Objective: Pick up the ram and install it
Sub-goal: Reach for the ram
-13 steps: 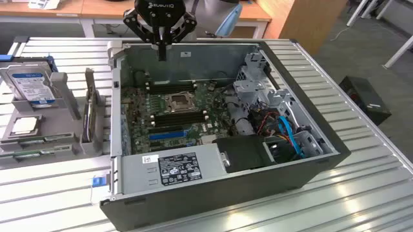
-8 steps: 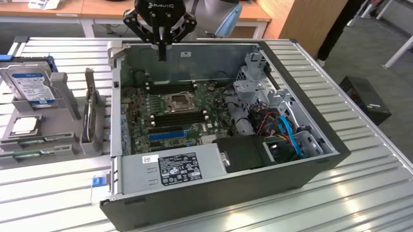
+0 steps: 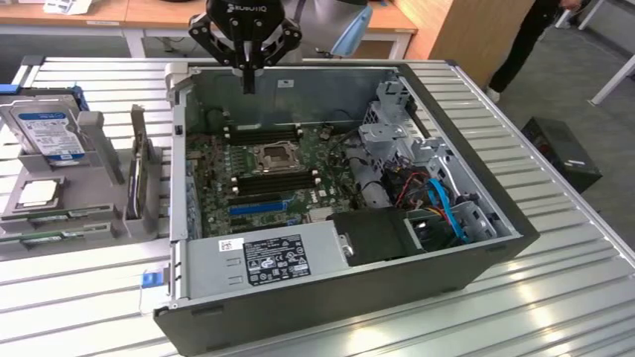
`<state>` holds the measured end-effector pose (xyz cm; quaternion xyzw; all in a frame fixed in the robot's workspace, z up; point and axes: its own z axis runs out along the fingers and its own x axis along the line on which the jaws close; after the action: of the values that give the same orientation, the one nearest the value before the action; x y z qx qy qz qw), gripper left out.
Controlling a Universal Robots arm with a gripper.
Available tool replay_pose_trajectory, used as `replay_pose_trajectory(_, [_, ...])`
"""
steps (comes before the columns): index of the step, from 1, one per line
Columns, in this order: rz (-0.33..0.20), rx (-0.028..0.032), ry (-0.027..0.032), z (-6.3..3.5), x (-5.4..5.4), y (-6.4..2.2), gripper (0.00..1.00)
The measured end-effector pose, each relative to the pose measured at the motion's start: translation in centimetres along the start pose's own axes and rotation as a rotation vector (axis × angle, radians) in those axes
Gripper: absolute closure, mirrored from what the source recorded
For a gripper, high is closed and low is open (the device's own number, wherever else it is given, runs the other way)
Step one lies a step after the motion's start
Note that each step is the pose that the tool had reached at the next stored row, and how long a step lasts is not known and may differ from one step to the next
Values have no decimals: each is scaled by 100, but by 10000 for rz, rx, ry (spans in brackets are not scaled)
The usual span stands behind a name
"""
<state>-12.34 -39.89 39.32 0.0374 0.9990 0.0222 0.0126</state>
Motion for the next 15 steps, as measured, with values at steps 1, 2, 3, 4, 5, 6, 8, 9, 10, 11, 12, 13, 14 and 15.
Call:
replay_pose_trajectory(1, [0, 1, 1, -1, 10, -1, 90])
replay_pose_trajectory(2, [0, 2, 2, -2, 21, -1, 90])
replay_pose_trajectory(3, [0, 2, 1, -2, 31, -2, 90])
replay_pose_trajectory(4, [0, 2, 1, -2, 42, -3, 90])
replay_pose_trajectory(5, [0, 2, 1, -2, 54, -4, 90])
replay_pose_trajectory(6, [0, 2, 2, -3, 64, -5, 90])
replay_pose_trajectory(8, [0, 2, 2, -4, 86, -6, 90])
replay_pose_trajectory(9, [-1, 1, 1, -3, 98, -7, 90])
replay_pose_trajectory(10, [-1, 2, 1, -4, 111, -8, 90])
replay_pose_trajectory(11, [0, 2, 2, -4, 124, -9, 90])
replay_pose_trajectory(12, [0, 2, 1, -4, 137, -10, 90])
replay_pose_trajectory(13, [-1, 1, 2, -5, 150, -11, 90])
replay_pose_trajectory(14, [-1, 2, 2, -5, 162, -12, 90])
replay_pose_trajectory(15, [0, 2, 1, -6, 176, -13, 90])
